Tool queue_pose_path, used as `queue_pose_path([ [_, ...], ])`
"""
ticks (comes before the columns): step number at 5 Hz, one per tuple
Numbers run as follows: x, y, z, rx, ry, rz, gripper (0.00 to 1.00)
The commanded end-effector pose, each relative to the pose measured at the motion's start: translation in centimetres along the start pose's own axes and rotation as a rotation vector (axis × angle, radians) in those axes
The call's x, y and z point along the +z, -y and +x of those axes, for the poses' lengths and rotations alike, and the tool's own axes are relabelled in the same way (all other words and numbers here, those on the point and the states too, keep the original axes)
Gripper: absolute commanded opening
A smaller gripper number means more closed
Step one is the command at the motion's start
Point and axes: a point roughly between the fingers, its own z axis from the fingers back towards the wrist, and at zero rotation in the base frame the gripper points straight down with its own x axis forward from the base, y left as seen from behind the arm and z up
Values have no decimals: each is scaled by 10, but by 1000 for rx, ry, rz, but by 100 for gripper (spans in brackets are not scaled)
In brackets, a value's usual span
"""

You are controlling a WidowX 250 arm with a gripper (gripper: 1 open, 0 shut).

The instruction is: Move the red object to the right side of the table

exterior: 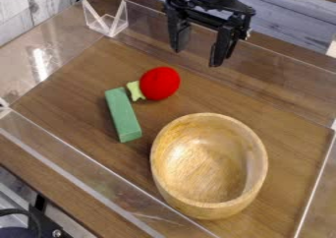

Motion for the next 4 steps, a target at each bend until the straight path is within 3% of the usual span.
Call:
queue_pose_path([
  [1, -9, 1, -3, -9, -23, 1, 100],
  [2, -21, -2, -1, -48, -45, 4, 100],
  [3, -31, -12, 1, -92, -38, 11, 100],
  [4, -33, -33, 8, -84, -33, 16, 100],
])
